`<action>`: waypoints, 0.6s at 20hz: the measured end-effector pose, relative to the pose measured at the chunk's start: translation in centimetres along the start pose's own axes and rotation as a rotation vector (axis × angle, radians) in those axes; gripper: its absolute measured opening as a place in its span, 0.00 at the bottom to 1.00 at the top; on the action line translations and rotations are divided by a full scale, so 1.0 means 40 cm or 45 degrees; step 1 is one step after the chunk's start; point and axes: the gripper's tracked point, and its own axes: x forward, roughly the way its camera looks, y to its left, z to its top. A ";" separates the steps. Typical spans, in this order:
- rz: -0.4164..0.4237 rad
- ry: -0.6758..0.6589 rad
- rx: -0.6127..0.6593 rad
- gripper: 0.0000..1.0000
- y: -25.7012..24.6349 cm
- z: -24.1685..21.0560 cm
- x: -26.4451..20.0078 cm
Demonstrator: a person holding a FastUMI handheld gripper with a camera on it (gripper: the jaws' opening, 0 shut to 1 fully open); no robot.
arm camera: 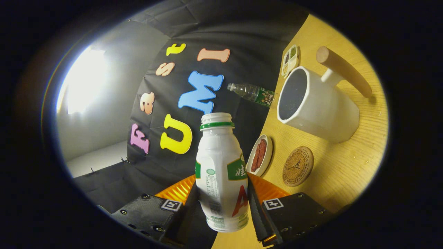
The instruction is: Take the bottle from table, then pour the juice into the cup, finally place the bottle on the coaster
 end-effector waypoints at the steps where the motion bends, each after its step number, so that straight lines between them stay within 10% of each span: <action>1: 0.002 -0.007 0.011 0.70 0.001 0.005 -0.001; 12: 0.057 -0.064 0.244 0.70 0.010 0.024 -0.002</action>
